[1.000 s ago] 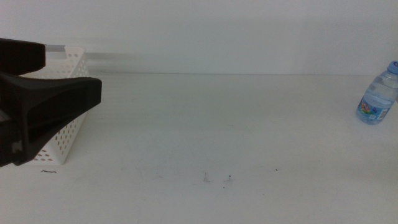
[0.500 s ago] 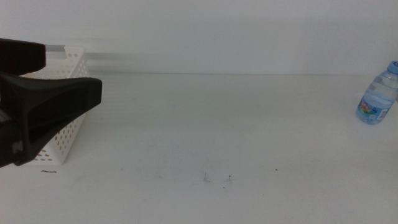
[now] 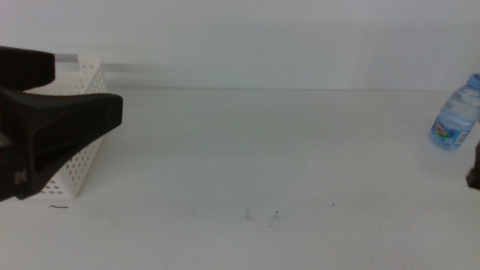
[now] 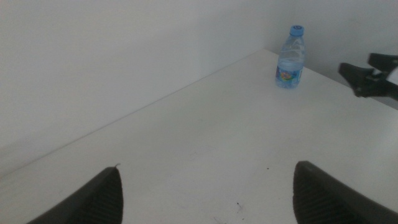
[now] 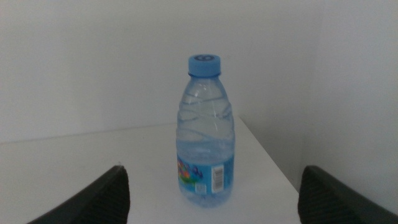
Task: Use arms to grab the bottles and put them into the dustbin to the left of the table.
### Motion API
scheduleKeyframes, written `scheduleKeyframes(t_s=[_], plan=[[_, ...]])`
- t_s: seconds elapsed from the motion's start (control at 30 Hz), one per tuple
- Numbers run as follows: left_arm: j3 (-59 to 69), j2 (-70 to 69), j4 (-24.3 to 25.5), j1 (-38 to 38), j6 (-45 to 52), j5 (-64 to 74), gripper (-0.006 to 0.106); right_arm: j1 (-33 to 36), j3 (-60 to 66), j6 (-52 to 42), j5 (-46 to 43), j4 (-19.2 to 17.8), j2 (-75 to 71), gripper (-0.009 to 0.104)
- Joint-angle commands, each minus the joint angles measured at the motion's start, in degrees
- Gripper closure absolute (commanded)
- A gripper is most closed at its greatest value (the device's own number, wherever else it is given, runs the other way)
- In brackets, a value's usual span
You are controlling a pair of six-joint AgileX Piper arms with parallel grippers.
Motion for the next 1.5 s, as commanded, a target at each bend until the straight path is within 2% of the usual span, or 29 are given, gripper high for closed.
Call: scheduleKeyframes(t_s=[0.0, 0.17, 0.37, 0.6, 0.8, 1.07, 1.47], plan=[[-0.6, -0.3, -0.2, -0.4, -0.3, -0.7, 0.007, -0.3, -3.0, -0.4, -0.9, 0.1, 3.4, 0.004], [-0.6, -0.3, -0.2, -0.4, -0.3, -0.7, 0.007, -0.3, -8.8, -3.6, -0.6, 0.6, 11.1, 0.004], [-0.6, -0.3, -0.2, -0.4, -0.3, -0.7, 0.007, -0.3, -14.6, -3.6, -0.6, 4.6, 18.3, 0.004], [-0.6, -0.3, -0.1, -0.4, -0.3, -0.7, 0.007, -0.3, -21.4, -4.2, 0.1, 4.8, 25.2, 0.004], [-0.6, -0.3, -0.1, -0.4, -0.3, -0.7, 0.007, -0.3, -27.6, -9.6, 1.3, 4.8, 30.0, 0.004], [-0.6, -0.3, -0.1, -0.4, -0.3, -0.7, 0.007, -0.8, -34.4, -13.6, 1.5, 9.2, 34.4, 0.004], [-0.6, -0.3, -0.1, -0.4, -0.3, -0.7, 0.007, -3.7, -44.6, -13.9, 8.5, 8.7, 40.1, 0.004]])
